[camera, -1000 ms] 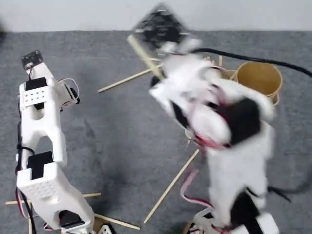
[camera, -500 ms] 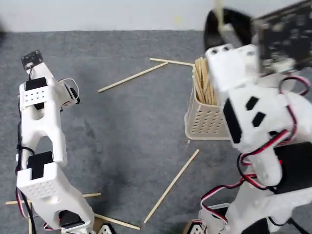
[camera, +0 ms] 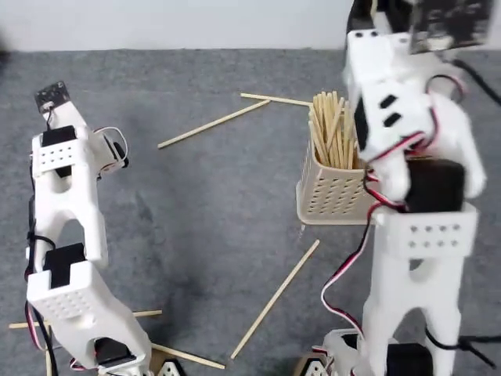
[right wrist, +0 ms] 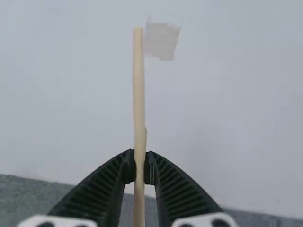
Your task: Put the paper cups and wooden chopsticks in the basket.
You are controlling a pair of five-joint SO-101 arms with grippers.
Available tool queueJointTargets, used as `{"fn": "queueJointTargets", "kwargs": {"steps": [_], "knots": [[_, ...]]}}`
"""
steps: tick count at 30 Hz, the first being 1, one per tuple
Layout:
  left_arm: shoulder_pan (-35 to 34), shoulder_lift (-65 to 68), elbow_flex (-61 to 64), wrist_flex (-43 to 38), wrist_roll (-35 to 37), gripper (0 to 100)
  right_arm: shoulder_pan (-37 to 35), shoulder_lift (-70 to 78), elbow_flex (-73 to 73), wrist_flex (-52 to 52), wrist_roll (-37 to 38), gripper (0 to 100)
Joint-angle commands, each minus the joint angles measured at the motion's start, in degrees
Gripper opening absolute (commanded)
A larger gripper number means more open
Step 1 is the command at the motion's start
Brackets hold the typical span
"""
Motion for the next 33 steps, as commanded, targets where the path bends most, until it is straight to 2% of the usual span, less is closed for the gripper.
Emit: {"fn": "queueJointTargets", "kwargs": {"steps": [1, 10, 12, 16, 18, 22, 27, 31, 33], "knots": [[-0.09, -0.88, -0.22, -1.76, 0.35, 20, 0.57, -5.49, 8.09, -4.88, -0.53, 0.8], [-0.09, -0.79, -0.22, -1.76, 0.35, 20, 0.66, -17.19, 36.66, -18.15, 0.09, 0.8], [-0.09, -0.79, -0.22, -1.76, 0.35, 20, 0.66, -17.89, 38.24, -18.15, 0.09, 2.0], [-0.09, -0.79, -0.22, -1.76, 0.35, 20, 0.75, -18.42, 37.98, -14.81, 0.00, 12.8], [-0.09, -0.79, -0.22, -1.76, 0.35, 20, 0.48, -18.51, 36.48, -13.32, 0.00, 12.8], [-0.18, -0.79, -0.13, -1.76, 0.35, 20, 0.22, -18.42, 27.87, -6.02, -0.18, 10.9], [-0.18, -0.97, -0.13, -1.67, 0.35, 20, -4.00, -17.80, 14.86, 11.82, -0.35, 5.3], [-0.62, -1.93, -1.01, -0.79, 0.35, 20, -9.63, -17.80, 12.75, 25.10, -0.09, 0.9], [-1.76, -3.69, -2.33, 2.46, -0.53, 20, -11.65, -17.80, 13.71, 30.55, -0.35, 0.9]]}}
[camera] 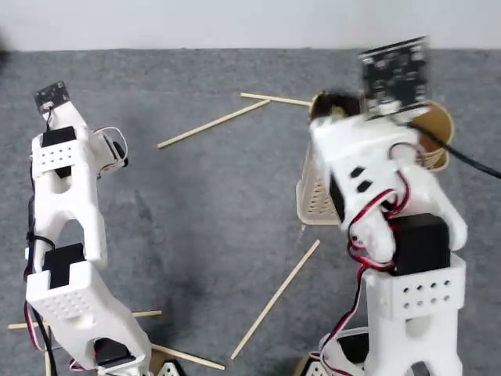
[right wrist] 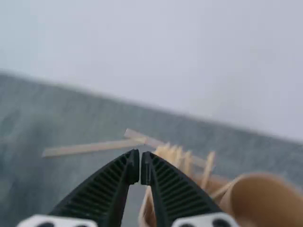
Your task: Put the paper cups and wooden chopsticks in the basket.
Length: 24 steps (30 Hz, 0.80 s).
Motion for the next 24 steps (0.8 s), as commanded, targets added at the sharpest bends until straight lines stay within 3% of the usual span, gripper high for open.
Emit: {"fn": "queueJointTargets", "kwargs": {"steps": [1, 6, 15, 20, 24], "knots": [[-1.85, -4.84, -3.47, 4.75, -1.67, 20, -3.82, -1.36, -1.41, 9.54, -0.26, 0.9], [-2.73, -11.16, -6.90, 13.45, -10.02, 20, -6.81, -1.45, 3.60, 15.96, -0.35, 0.9], [-7.38, -15.38, -6.99, 24.09, -32.53, 20, -6.81, -2.07, 16.97, 16.04, -0.26, 0.9], [-14.42, -15.38, -6.73, 32.18, -50.64, 20, -6.73, -2.07, 20.40, 16.04, -0.26, 0.9], [-21.63, -15.38, -6.81, 34.02, -66.99, 22, -6.73, -2.07, 21.54, 16.04, -0.35, 0.9]]}}
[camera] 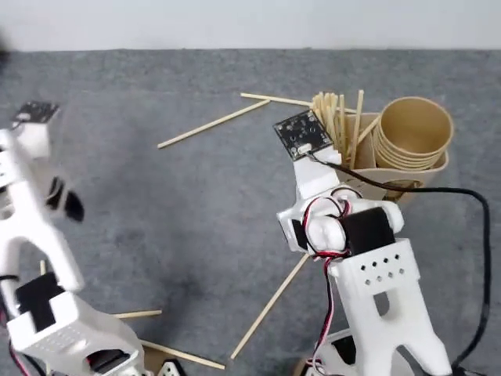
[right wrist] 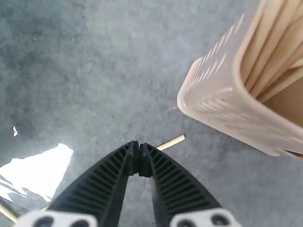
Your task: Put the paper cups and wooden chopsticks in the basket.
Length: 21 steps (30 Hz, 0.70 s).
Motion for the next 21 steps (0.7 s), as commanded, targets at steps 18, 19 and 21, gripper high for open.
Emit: {"fn": "queueJointTargets", "kwargs": {"steps": [18, 19, 21], "knots": [[-20.84, -4.22, 15.87, 1.85, -75.52, 28, -0.04, -2.07, 0.18, 0.13, -0.44, 0.9], [-20.84, -4.22, 16.92, 1.85, -76.75, 28, -0.04, -2.07, 0.18, 0.04, -0.44, 0.9], [-20.48, -4.22, 19.12, 1.85, -77.80, 28, -0.04, -2.07, 0.09, 0.04, -0.44, 0.9]]}}
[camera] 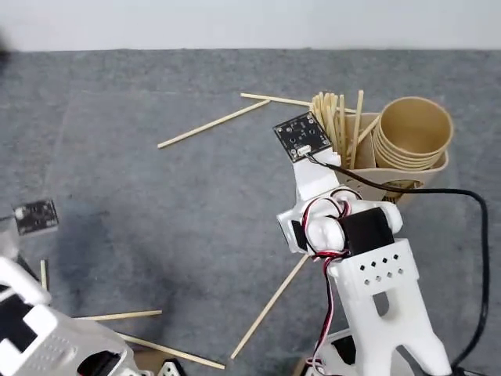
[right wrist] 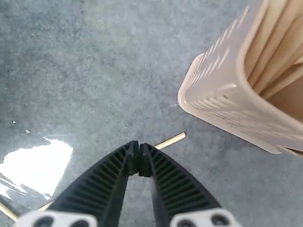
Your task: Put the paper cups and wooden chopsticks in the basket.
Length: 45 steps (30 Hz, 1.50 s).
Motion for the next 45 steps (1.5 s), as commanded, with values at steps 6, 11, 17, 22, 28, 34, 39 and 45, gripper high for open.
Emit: {"fn": "queueJointTargets", "kwargs": {"steps": [6, 11, 17, 22, 28, 34, 39, 45], "knots": [[4.31, -3.34, 8.04, 1.32, -2.73, 28, -0.04, -1.89, -0.44, 0.04, -0.44, 0.9], [8.18, -3.34, 14.46, -4.31, -2.37, 28, -0.04, -1.89, -0.44, 0.31, -0.44, 0.9], [9.14, -3.34, 24.84, -17.58, -2.37, 28, -0.04, -1.89, -0.44, 0.57, -0.44, 0.9], [8.70, -3.43, 31.16, -28.22, -2.37, 28, -0.04, -1.89, -0.44, 0.31, -0.44, 0.9], [9.14, -3.43, 38.55, -42.37, 1.05, 26, -0.04, -1.89, -0.44, 0.22, -0.44, 0.9], [9.14, -7.03, 43.38, -46.51, 1.67, 19, -0.13, -1.89, -0.62, 0.13, -0.44, 0.9], [9.14, -10.81, 47.34, -48.79, 1.67, 8, -0.13, -1.89, -0.70, 0.13, -0.44, 0.9], [10.02, -13.27, 50.59, -52.66, 2.11, 1, -0.13, -1.89, -0.70, 0.48, -0.44, 0.9]]}}
